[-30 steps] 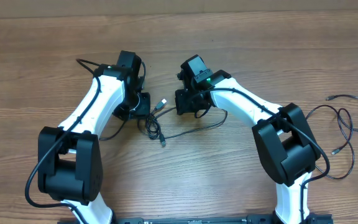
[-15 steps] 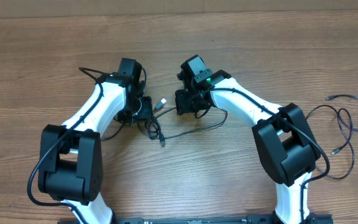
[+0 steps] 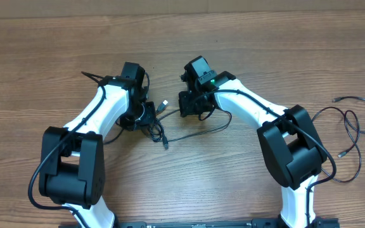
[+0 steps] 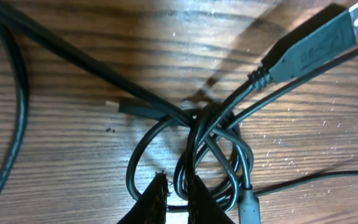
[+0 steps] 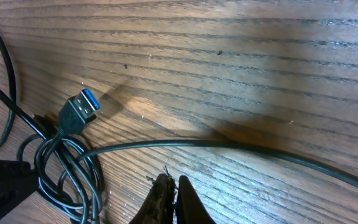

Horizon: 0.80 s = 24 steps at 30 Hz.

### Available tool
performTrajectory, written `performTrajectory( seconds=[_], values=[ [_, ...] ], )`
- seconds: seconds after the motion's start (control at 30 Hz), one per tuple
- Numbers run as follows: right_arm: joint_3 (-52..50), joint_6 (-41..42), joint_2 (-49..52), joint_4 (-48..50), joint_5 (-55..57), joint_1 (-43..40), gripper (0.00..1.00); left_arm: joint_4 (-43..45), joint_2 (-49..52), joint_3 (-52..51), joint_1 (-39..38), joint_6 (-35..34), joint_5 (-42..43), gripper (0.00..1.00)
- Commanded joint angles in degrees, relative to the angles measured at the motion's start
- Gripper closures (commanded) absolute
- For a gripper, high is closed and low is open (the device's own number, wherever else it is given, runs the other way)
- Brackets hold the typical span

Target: Untangle cables

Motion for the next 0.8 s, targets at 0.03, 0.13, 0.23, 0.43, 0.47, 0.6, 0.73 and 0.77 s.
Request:
performTrajectory(
  seconds=[0.03,0.13,0.23,0.43,0.47,0.6,0.73,0.77],
  values=[
    [-0.1,0.0,0.2,0.2,0.3,0.2,0.96,-1.2,0.5,-0.7,-0.4,-0.2,1.1,0.83],
    [-0.1,0.0,0.2,0.2,0.3,0.2,0.96,-1.9,0.5,-0.7,-0.4,-0.2,1.1,0.84],
    [-0.1,0.0,0.2,0.2,0.3,0.2,0.96,-1.8,0.5,-0.7,-0.4,-0.2,0.7,0.85],
    [-0.1,0.0,0.2,0.2,0.3,0.2,0.96,-1.3,0.5,-0.7,-0.4,-0.2,-1.5,0.88],
    [-0.1,0.0,0.2,0.2,0.3,0.2,0.96,-1.0,0.5,-0.7,-0.4,-0.2,-1.5,0.87],
    [-0.1,0.0,0.2,0.2,0.3,0.2,0.96,-0.5,0.5,-0.7,-0.4,-0.7,-1.5,0.87],
    [-0.1,0.0,0.2,0.2,0.3,0.2,0.96,0.2,0.5,-0.7,-0.5,-0.9,-1.5,0.87],
    [-0.1,0.0,0.2,0.2,0.3,0.2,0.96,0.3,0.5,-0.7,-0.5,-0.9,-1.5,0.87]
  ],
)
